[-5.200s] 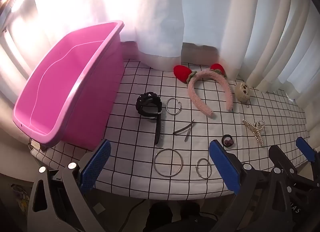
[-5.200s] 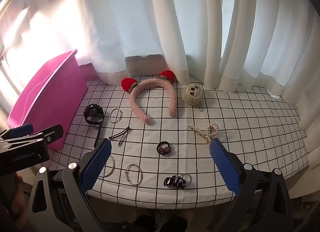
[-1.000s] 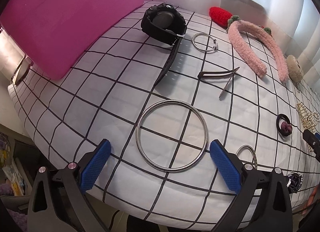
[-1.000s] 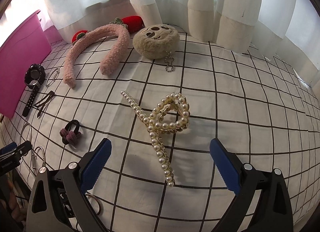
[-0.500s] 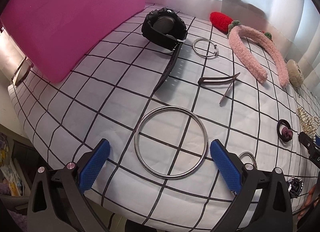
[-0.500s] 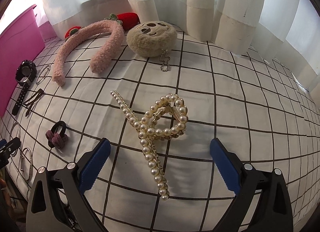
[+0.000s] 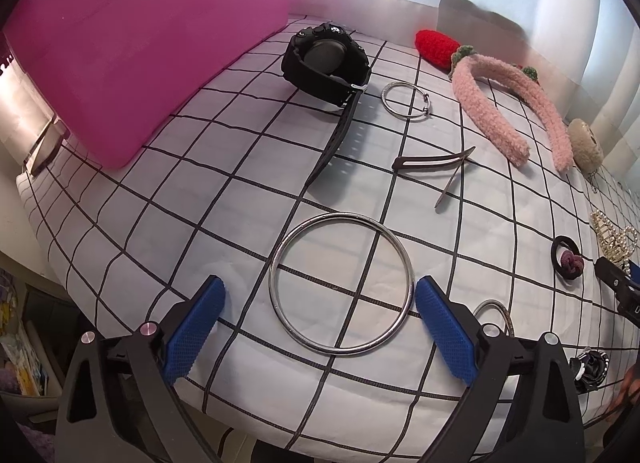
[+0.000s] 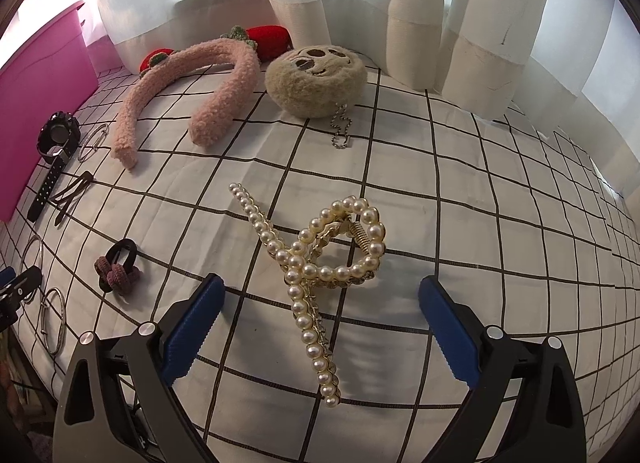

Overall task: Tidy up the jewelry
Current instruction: 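Close right gripper on the pearl clip while left gripper closes on the large ring, then lift and carry the pearl clip and silver ring over the pink tub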

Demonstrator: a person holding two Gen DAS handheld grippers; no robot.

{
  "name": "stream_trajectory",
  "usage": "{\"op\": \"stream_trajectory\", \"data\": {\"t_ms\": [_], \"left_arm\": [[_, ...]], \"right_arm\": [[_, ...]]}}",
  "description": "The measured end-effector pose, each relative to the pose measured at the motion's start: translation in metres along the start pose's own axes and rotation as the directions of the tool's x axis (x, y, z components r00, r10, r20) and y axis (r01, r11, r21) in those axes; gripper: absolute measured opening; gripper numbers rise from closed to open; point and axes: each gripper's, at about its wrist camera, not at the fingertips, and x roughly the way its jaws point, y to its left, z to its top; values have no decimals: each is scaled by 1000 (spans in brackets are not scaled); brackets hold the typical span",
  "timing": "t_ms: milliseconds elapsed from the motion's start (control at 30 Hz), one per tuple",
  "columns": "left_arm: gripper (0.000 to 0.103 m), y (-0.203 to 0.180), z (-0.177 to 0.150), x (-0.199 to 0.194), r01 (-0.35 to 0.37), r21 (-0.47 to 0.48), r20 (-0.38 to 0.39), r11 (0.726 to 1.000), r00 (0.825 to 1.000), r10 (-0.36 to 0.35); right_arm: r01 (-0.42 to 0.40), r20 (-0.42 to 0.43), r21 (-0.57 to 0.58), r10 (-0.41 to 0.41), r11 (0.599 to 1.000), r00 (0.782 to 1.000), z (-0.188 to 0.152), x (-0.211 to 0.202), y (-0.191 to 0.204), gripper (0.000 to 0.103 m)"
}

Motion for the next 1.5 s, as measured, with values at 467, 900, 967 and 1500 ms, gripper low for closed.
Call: {"op": "stream_trajectory", "data": {"t_ms": [467,900,967,1500], "left_arm": [[67,3,-2,-12,45,-9,32,999,998,-45],[67,2,12,-43,62,-13,91,998,994,-61],[67,2,14,-48,66,-16,99,998,993,-64],[67,12,45,-129,99,-14,227,995,970,-93]], "right_arm": [[-42,31,-50,44,998,999,-2,-6,18,39],[-116,34,-38,118,992,992,-1,-26,16,36],[-125,42,-37,127,991,991,1,-29,17,36],[-200,154,-112,216,973,964,42,-97,51,36]]}}
